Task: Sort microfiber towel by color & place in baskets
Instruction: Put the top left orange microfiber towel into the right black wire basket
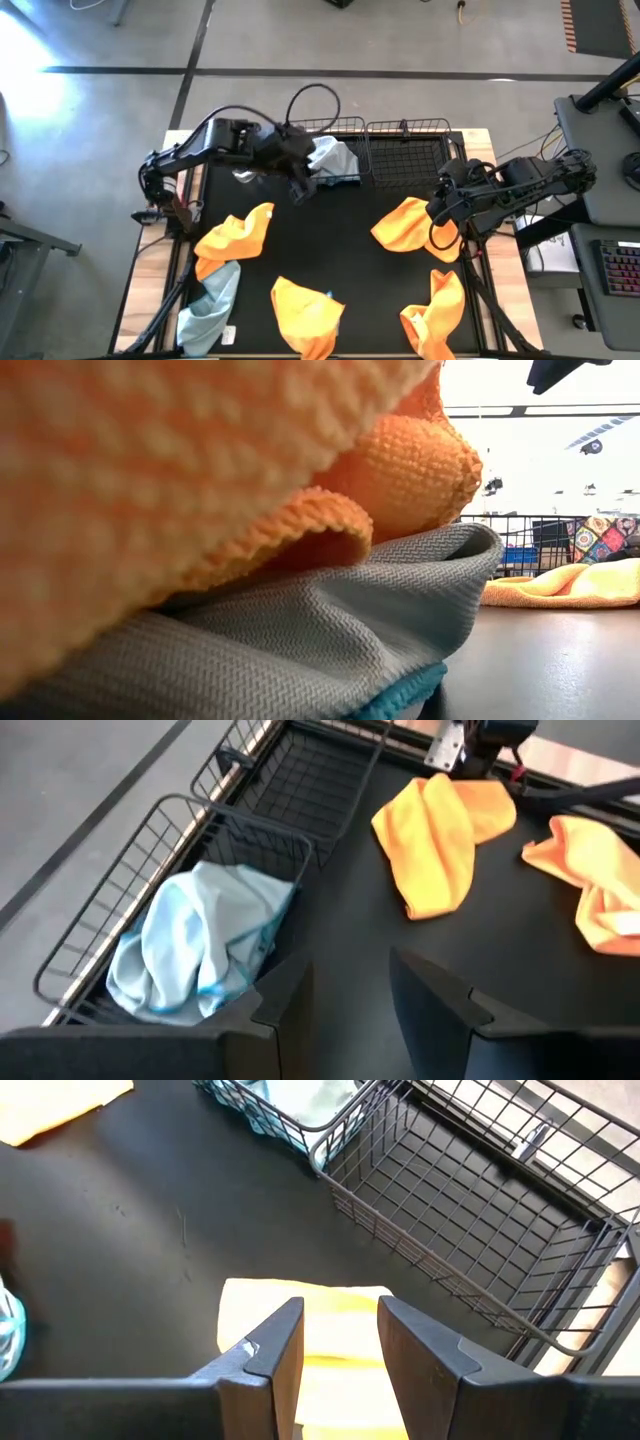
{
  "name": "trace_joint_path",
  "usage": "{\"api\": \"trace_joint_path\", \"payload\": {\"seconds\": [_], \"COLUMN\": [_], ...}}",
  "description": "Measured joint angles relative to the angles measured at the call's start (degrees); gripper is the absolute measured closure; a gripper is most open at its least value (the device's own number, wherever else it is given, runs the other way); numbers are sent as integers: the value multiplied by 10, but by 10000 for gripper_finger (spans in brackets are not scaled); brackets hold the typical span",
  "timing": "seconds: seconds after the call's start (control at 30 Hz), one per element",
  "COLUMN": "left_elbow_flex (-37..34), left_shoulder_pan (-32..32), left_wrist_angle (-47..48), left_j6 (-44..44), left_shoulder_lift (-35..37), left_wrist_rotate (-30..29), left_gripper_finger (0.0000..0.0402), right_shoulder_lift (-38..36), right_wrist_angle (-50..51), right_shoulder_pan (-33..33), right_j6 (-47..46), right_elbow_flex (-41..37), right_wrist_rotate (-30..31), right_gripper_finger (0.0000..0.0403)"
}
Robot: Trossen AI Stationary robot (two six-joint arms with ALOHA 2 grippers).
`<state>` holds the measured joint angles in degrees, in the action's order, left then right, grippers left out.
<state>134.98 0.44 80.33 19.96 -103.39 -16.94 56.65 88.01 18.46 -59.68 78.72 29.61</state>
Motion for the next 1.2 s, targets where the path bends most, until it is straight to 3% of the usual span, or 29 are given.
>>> {"api": "trace_joint_path", "payload": {"seconds": [0.3, 0.87, 1.03, 1.2], "left_elbow_flex": [0, -15, -59, -140], "left_shoulder_pan": [-49, -83, -83, -83], "left_wrist_angle": [101, 97, 97, 96], "left_j6": [77, 73, 61, 85], "left_shoulder_lift": [38, 86, 105, 173], "left_wrist_rotate": [-53, -81, -73, -62], "left_gripper_finger": [283, 283, 283, 283], "right_shoulder_lift": [10, 54, 68, 78], "right_wrist_angle": [-4, -5, -5, -5], "right_shoulder_pan": [0, 0, 0, 0], "right_j6": [-9, -35, -43, -51], "right_elbow_flex": [0, 0, 0, 0], "right_wrist_rotate": [1, -1, -1, -4], "right_gripper_finger": [280, 280, 280, 280]}}
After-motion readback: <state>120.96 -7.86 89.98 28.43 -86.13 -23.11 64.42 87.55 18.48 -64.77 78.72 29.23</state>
